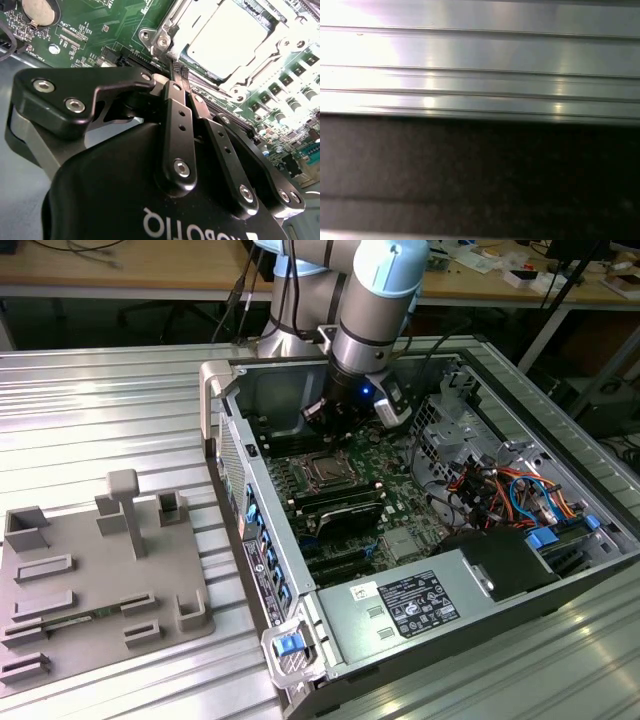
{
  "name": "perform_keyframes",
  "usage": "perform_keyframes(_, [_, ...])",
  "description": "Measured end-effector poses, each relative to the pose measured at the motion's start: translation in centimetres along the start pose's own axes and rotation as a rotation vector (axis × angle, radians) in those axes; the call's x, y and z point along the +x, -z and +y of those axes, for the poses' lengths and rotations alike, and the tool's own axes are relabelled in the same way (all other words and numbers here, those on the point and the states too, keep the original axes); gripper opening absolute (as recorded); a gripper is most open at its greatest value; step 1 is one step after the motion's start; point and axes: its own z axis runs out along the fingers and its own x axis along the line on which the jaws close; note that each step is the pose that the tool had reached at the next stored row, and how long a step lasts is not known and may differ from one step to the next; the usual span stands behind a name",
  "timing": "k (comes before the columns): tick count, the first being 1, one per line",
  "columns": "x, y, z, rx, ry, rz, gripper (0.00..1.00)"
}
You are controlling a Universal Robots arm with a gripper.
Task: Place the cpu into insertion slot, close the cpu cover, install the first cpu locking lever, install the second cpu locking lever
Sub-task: 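Install the first cpu locking lever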
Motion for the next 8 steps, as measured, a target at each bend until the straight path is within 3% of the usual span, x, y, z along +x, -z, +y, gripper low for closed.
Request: perform_keyframes(8, [0.01,-0.03,-0.24,0.0002,0.0,0.0001,0.11])
